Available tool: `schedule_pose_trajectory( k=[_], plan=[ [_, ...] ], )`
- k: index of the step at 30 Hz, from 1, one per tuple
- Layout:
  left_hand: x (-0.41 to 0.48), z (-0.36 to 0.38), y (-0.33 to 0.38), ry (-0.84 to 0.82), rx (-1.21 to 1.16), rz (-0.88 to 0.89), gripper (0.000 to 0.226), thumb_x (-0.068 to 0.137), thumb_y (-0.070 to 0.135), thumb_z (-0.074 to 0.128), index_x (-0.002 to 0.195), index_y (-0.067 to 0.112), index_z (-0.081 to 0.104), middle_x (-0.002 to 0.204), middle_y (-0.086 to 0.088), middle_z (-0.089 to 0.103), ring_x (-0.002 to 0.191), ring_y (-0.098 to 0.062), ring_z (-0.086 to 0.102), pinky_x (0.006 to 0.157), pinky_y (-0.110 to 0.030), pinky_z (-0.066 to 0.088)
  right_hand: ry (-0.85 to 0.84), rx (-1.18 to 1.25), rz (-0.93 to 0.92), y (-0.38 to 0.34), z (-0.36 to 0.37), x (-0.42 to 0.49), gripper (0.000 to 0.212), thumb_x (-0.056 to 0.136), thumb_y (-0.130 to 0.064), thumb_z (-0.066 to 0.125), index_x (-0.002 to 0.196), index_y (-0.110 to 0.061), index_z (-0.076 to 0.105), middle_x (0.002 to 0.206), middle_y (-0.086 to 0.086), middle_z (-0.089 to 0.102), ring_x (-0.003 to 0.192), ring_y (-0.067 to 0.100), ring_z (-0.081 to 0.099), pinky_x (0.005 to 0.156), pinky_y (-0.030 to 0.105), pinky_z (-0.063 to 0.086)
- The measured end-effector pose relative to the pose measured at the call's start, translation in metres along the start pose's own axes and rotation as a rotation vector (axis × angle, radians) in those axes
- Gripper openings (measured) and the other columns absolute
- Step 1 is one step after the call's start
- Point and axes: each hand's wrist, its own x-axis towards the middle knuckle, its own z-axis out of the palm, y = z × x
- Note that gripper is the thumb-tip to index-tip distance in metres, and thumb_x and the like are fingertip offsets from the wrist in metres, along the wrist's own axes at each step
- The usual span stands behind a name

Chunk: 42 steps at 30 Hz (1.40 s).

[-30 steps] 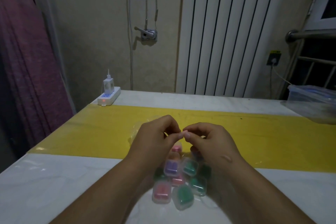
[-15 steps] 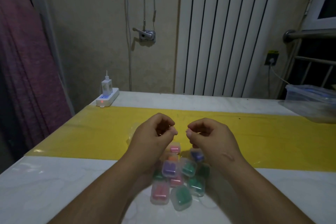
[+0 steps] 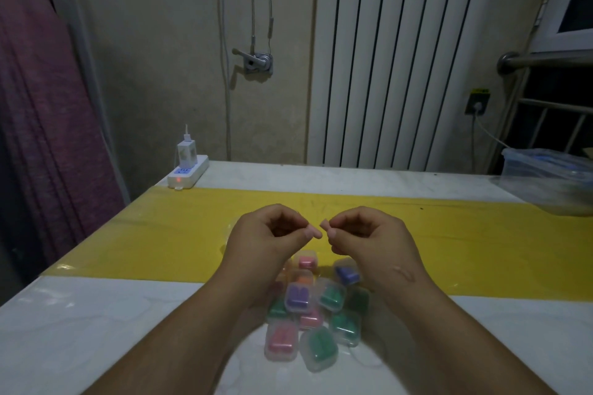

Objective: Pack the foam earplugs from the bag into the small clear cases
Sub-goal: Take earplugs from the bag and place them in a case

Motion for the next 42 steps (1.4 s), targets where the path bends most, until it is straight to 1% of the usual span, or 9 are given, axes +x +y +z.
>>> schedule_pose_trajectory(
  k=[8,15,19,22,27,31,36,38,42],
  plan=[
    [-0.002,0.002,0.003,-0.012,0.013,-0.005,0.006,0.078,0.011,0.079,0.076,0.015,0.075,0.08,0.0,0.075,0.083,-0.017,0.071,0.079,-0.039,0.058,0.009,0.058,0.016,-0.002,0.002,0.0,0.01,0.078,-0.017,0.08,0.082,-0.011,0.072,0.075,0.005,0.073,0.061,0.008,0.062,0.061,0.026,0.056],
    [-0.005,0.006,0.004,0.01,-0.036,-0.019,0.008,0.077,0.01,0.079,0.073,0.015,0.074,0.075,0.0,0.073,0.073,-0.011,0.068,0.058,-0.017,0.051,-0.052,-0.005,0.014,-0.001,0.002,-0.001,0.008,0.081,-0.024,0.077,0.082,-0.018,0.073,0.075,-0.003,0.073,0.065,0.005,0.063,0.063,0.026,0.054],
    [-0.006,0.008,0.004,0.018,-0.055,-0.014,0.011,0.079,0.007,0.077,0.072,0.015,0.073,0.07,0.001,0.07,0.065,-0.004,0.063,0.055,-0.011,0.048,-0.119,0.038,0.104,-0.004,0.001,-0.003,0.016,0.08,-0.029,0.078,0.088,-0.017,0.069,0.078,0.008,0.071,0.058,0.018,0.056,0.055,0.033,0.05],
    [-0.004,0.008,0.003,-0.001,-0.086,-0.058,0.014,0.083,0.002,0.073,0.078,0.016,0.074,0.076,0.005,0.072,0.07,-0.002,0.067,0.056,-0.01,0.05,-0.061,0.008,0.091,-0.004,-0.001,-0.001,0.017,0.077,-0.026,0.081,0.084,-0.017,0.069,0.076,0.009,0.072,0.06,0.013,0.059,0.058,0.033,0.052],
    [0.011,-0.001,-0.005,-0.003,0.075,-0.033,0.024,0.084,0.004,0.072,0.087,0.028,0.071,0.088,0.01,0.073,0.084,-0.002,0.068,0.071,-0.01,0.05,0.035,0.018,0.088,0.002,-0.013,0.011,0.013,0.078,-0.014,0.081,0.077,-0.013,0.068,0.073,0.009,0.073,0.061,0.018,0.063,0.062,0.037,0.055],
    [0.02,0.004,0.002,-0.082,0.251,-0.057,0.017,0.084,0.013,0.073,0.088,0.029,0.071,0.089,0.009,0.071,0.087,-0.009,0.067,0.081,-0.026,0.055,0.108,0.02,0.077,0.005,-0.029,0.02,0.01,0.079,-0.005,0.078,0.077,-0.008,0.069,0.077,0.011,0.075,0.063,0.02,0.065,0.066,0.042,0.058],
    [0.023,0.03,0.014,-0.191,0.4,-0.05,0.013,0.089,0.021,0.068,0.101,0.025,0.072,0.086,0.018,0.064,0.078,-0.013,0.065,0.067,-0.027,0.059,0.188,-0.101,0.088,0.014,-0.045,0.029,0.007,0.082,-0.011,0.077,0.078,-0.012,0.072,0.071,-0.005,0.075,0.065,0.013,0.07,0.072,0.044,0.061],
    [0.027,0.042,0.015,-0.242,0.467,-0.049,0.015,0.088,0.025,0.069,0.103,0.025,0.072,0.086,0.017,0.064,0.075,-0.009,0.062,0.074,-0.033,0.059,0.212,-0.132,0.102,0.018,-0.048,0.031,0.007,0.082,-0.011,0.076,0.077,-0.013,0.072,0.07,-0.007,0.075,0.066,0.01,0.07,0.074,0.044,0.061],
    [0.032,0.065,0.015,-0.319,0.63,-0.02,0.025,0.084,0.033,0.073,0.108,0.028,0.071,0.107,0.011,0.068,0.09,-0.007,0.058,0.078,-0.025,0.048,0.253,-0.179,0.129,0.023,-0.056,0.036,0.009,0.081,-0.016,0.078,0.074,-0.017,0.073,0.069,-0.01,0.075,0.065,0.003,0.069,0.077,0.042,0.061]
  ],
)
